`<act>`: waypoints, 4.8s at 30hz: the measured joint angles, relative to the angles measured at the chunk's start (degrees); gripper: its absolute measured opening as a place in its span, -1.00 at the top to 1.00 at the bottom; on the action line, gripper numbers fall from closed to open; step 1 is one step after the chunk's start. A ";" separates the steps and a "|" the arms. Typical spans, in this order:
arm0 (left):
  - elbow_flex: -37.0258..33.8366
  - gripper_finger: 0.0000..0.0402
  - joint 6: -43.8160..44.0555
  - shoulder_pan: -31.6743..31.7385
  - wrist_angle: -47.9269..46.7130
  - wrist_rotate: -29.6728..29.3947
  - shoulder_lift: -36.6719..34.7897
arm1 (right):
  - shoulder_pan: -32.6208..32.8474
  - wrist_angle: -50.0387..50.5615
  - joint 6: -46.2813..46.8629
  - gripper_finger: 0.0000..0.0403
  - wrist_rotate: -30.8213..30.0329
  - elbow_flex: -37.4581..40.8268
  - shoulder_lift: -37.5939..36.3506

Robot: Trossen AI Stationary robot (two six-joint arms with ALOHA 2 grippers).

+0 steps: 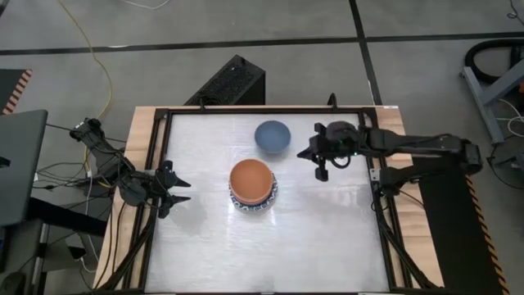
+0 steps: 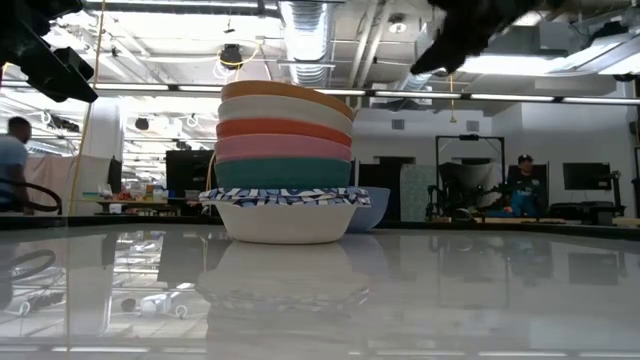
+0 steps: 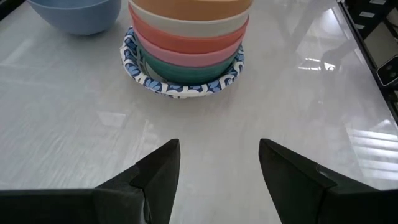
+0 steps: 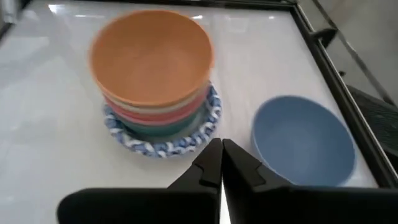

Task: Nest bowls inside each other
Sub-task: Stack the blue bowl on top of the light orange bowl

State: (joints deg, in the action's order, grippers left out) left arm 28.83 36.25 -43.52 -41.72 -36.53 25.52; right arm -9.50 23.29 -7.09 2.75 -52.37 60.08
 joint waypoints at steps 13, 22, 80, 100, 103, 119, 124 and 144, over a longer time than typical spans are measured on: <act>-0.01 -0.04 -0.01 0.01 -0.01 0.00 -0.01 | -1.76 -6.89 -4.84 0.28 -5.70 5.32 10.60; 0.01 -0.04 0.00 0.01 0.00 0.00 0.00 | -4.09 -14.36 -14.04 -0.14 -6.73 5.36 21.79; 0.01 -0.04 0.00 0.01 -0.01 0.00 0.00 | -5.19 -15.74 -22.00 0.96 -20.50 1.98 33.64; 0.01 -0.04 -0.01 0.00 0.01 0.00 0.00 | 10.25 -12.85 7.39 0.95 -36.38 1.98 33.60; 0.01 -0.04 0.00 0.01 0.01 0.00 0.00 | 13.09 -12.84 10.95 0.95 -37.57 1.95 33.60; 0.00 -0.04 0.00 -0.01 -0.01 0.00 -0.01 | 23.23 -3.80 3.90 0.95 -50.65 -16.70 33.59; 0.00 -0.04 0.00 0.00 0.01 -0.01 0.00 | 23.47 -4.05 -2.20 0.95 -50.89 -22.89 33.57; 0.01 -0.04 -0.01 -0.01 0.00 0.00 0.00 | 22.85 -6.67 -24.90 0.96 -18.49 -26.07 33.53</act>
State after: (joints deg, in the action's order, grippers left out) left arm 28.84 36.24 -43.53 -41.73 -36.53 25.52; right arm 13.35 16.62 -31.99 -15.74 -78.43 93.60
